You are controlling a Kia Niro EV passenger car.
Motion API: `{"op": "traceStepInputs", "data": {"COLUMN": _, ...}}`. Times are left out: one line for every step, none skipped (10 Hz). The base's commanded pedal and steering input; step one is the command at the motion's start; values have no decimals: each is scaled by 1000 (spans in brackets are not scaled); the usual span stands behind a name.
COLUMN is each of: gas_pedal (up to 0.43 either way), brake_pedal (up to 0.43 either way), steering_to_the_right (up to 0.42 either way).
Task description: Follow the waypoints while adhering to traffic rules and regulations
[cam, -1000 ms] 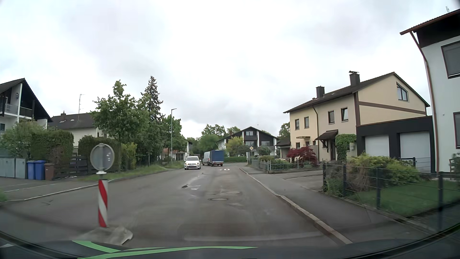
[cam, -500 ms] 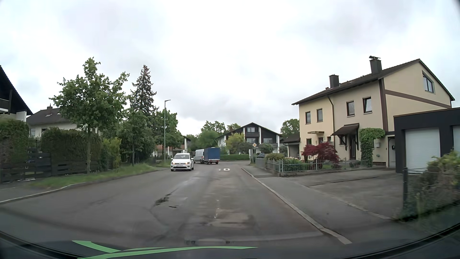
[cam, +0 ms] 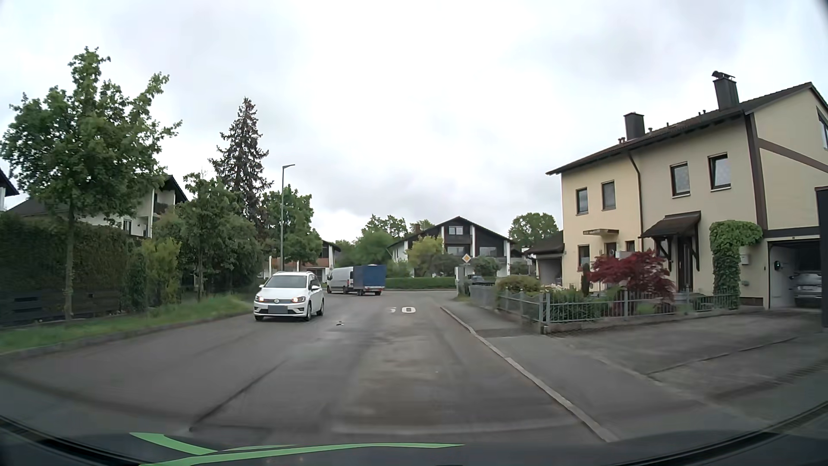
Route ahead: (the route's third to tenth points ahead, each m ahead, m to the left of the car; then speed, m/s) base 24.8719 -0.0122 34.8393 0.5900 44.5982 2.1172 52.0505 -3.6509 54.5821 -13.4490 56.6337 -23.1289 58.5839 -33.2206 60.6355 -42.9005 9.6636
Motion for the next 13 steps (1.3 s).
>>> {"op": "traceStepInputs", "data": {"gas_pedal": 47, "brake_pedal": 0, "steering_to_the_right": -10}}
{"op": "traceStepInputs", "data": {"gas_pedal": 47, "brake_pedal": 0, "steering_to_the_right": -11}}
{"op": "traceStepInputs", "data": {"gas_pedal": 39, "brake_pedal": 0, "steering_to_the_right": -11}}
{"op": "traceStepInputs", "data": {"gas_pedal": 39, "brake_pedal": 0, "steering_to_the_right": -11}}
{"op": "traceStepInputs", "data": {"gas_pedal": 28, "brake_pedal": 0, "steering_to_the_right": -11}}
{"op": "traceStepInputs", "data": {"gas_pedal": 28, "brake_pedal": 0, "steering_to_the_right": -10}}
{"op": "traceStepInputs", "data": {"gas_pedal": 20, "brake_pedal": 0, "steering_to_the_right": -11}}
{"op": "traceStepInputs", "data": {"gas_pedal": 20, "brake_pedal": 0, "steering_to_the_right": -10}}
{"op": "traceStepInputs", "data": {"gas_pedal": 8, "brake_pedal": 0, "steering_to_the_right": -11}}
{"op": "traceStepInputs", "data": {"gas_pedal": 8, "brake_pedal": 0, "steering_to_the_right": -11}}
{"op": "traceStepInputs", "data": {"gas_pedal": 0, "brake_pedal": 0, "steering_to_the_right": -11}}
{"op": "traceStepInputs", "data": {"gas_pedal": 0, "brake_pedal": 0, "steering_to_the_right": -10}}
{"op": "traceStepInputs", "data": {"gas_pedal": 0, "brake_pedal": 0, "steering_to_the_right": -10}}
